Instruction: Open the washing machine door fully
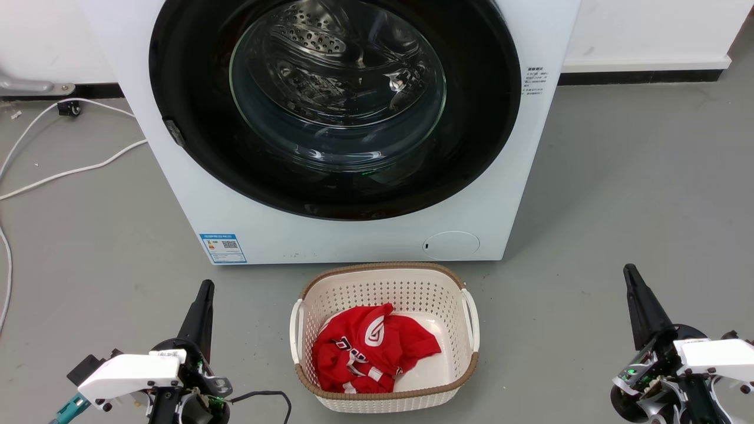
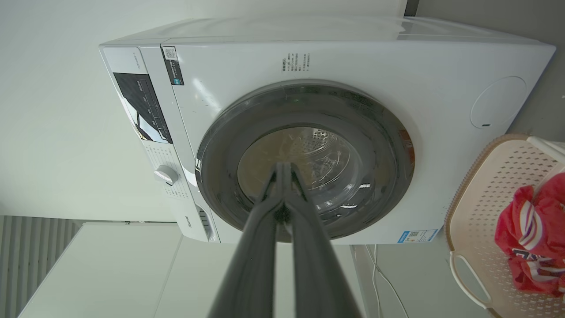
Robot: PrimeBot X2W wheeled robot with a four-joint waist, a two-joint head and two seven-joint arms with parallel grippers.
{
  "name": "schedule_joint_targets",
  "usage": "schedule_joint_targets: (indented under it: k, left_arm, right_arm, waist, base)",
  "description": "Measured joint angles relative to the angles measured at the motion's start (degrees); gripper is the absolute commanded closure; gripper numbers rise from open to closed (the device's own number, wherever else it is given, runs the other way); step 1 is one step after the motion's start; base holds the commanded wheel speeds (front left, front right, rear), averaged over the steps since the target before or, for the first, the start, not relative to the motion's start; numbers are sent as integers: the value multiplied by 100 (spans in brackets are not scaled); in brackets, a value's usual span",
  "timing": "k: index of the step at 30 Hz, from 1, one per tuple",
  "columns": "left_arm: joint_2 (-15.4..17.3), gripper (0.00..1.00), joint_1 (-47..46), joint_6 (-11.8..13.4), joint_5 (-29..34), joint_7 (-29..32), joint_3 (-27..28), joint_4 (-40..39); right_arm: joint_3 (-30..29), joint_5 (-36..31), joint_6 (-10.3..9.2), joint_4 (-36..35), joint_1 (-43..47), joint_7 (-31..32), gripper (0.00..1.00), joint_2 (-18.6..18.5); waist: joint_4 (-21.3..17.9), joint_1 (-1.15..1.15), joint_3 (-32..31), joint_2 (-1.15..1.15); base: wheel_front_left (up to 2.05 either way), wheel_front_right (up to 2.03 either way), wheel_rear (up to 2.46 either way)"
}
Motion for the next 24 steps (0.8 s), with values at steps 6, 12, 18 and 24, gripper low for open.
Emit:
schedule_joint_targets:
  k: [6,12,18,24]
  left_arm:
    - [-4,100,0,0,21,1,5,0]
    - [-7,100,-1,0,32,18,10,0]
    - [-10,100,-1,0,33,18,13,0]
    - [-13,100,-1,0,33,19,16,1]
  right_arm:
    - [-8,-8,0,1,-1,2,100,4]
    - [-15,-8,0,1,-1,21,100,9]
    - [-23,-24,0,2,-1,26,100,13]
    - [-32,-25,0,2,-2,27,100,18]
  waist:
    - [0,0,0,0]
    - [0,0,0,0]
    - [0,0,0,0]
    - [0,0,0,0]
  base:
    - [0,0,0]
    - [0,0,0]
    - [0,0,0]
    - [0,0,0]
